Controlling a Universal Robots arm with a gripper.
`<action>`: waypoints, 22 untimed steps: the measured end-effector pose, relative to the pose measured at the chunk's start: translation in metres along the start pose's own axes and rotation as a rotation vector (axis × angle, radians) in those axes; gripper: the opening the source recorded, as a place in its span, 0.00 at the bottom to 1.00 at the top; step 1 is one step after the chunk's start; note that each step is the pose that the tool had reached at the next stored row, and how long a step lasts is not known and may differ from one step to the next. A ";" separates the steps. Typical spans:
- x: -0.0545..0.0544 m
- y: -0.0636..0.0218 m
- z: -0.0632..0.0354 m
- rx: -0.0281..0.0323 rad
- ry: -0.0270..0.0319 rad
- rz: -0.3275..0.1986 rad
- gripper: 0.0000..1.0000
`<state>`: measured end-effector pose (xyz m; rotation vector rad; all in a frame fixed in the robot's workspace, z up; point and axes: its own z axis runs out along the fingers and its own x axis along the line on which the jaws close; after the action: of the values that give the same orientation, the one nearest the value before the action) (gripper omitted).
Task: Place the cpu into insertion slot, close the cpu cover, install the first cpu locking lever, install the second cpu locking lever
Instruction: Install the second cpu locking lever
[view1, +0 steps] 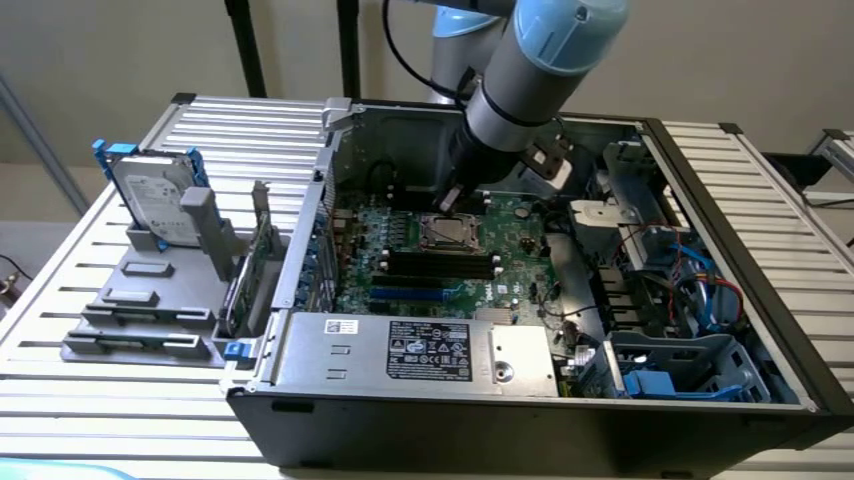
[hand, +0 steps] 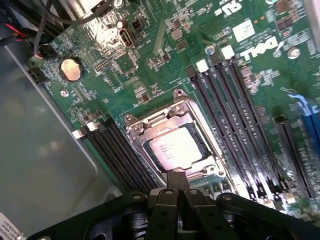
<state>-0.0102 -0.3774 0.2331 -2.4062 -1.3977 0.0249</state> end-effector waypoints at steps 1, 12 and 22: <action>-0.002 0.0006 -0.0031 0.0000 0.0000 0.000 0.11; -0.025 -0.0003 -0.0164 -0.0081 -0.0133 0.003 0.11; -0.041 -0.0106 -0.0161 -0.0125 -0.0191 0.005 0.11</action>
<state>-0.0370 -0.4121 0.2449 -2.4258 -1.4041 0.0407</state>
